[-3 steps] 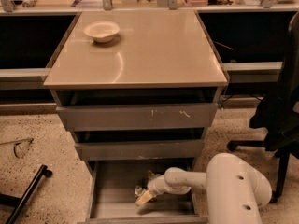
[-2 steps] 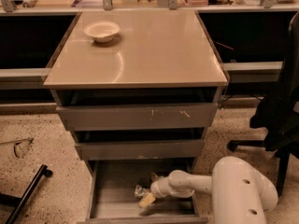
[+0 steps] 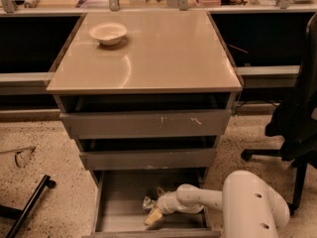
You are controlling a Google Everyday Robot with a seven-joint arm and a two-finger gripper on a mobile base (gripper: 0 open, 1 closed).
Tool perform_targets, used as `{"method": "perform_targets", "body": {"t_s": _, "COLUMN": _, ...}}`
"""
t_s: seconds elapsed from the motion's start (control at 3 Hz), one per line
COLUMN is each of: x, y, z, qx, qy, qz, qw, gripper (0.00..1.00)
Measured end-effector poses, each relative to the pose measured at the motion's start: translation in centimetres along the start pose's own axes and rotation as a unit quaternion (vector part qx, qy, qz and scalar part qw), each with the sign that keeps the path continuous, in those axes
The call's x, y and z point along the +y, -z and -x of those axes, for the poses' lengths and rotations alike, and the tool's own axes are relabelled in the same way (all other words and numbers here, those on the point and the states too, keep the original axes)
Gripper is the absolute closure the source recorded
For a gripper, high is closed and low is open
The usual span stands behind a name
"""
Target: Pick 7up can from bottom drawer and place on counter
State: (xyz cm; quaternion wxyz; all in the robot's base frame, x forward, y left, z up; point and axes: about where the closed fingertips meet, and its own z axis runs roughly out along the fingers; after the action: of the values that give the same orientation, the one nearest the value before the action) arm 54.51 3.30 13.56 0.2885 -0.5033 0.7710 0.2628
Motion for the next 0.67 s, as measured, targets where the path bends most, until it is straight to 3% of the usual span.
{"method": "perform_targets", "body": {"t_s": 0.67, "x": 0.02, "y": -1.19, "z": 0.02, "qx": 0.001, "qy": 0.007, "qz": 0.006, "qw": 1.0000, "gripper": 0.41}}
